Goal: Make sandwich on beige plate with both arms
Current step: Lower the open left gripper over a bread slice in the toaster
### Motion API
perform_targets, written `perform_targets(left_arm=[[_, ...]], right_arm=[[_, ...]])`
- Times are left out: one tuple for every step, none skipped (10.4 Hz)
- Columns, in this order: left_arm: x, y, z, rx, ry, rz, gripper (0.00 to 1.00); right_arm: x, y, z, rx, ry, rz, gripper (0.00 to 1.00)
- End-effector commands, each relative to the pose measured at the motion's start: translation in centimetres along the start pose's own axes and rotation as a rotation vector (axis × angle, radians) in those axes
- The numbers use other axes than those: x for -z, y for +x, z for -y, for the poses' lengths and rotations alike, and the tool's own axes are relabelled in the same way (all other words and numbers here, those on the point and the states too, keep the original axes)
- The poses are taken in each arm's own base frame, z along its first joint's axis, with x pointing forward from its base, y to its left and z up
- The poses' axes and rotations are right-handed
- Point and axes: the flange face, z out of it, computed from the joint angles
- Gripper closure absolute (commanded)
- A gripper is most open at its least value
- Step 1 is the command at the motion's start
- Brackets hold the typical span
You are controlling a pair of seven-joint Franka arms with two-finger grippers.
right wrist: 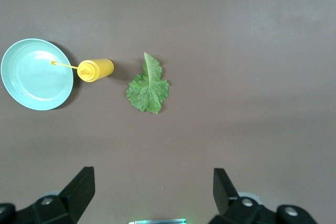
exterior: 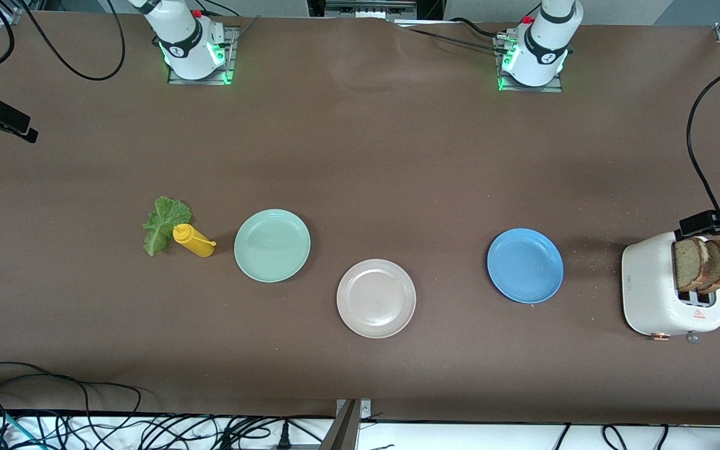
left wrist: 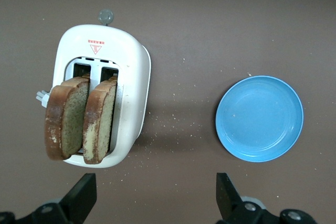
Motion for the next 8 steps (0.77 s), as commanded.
perform_targets(left_arm=[[-0.1, 1.1, 0.3, -0.031, 0.017, -0.028, 0.0], [-0.9, 1.6, 0.5, -0.03, 0.022, -0.037, 0.0], [-1.3, 1.9, 1.8, -0.011, 0.026, -0.062, 0.0], [-2.0, 2.2, 2.3, -0.017, 0.027, -0.067, 0.0], [-2.5, 2.2, 2.6, -0.055, 0.025, -0.06, 0.0], [-2.9, 2.2, 3.3, -0.056, 0.022, -0.056, 0.0], [-3.0, 2.2, 3.3, -0.056, 0.022, -0.054, 0.0], [-3.0, 2.2, 3.3, -0.055, 0.022, -0.054, 0.0]], right_arm=[[0.0, -0.3, 0.3, 0.019, -0.012, 0.005, 0.0], [0.0, -0.3, 1.6, 0.043, -0.015, 0.004, 0.0], [-0.1, -0.2, 2.7, 0.063, -0.02, 0.004, 0.0], [-0.1, -0.3, 4.0, 0.089, -0.026, 0.001, 0.0], [-0.1, -0.3, 4.3, 0.097, -0.042, -0.001, 0.0], [-0.3, -0.1, 4.5, 0.1, -0.045, 0.002, 0.0], [-0.4, 0.1, 4.5, 0.102, -0.051, -0.001, 0.0], [-0.3, 0.1, 4.8, 0.108, -0.053, -0.008, 0.0]])
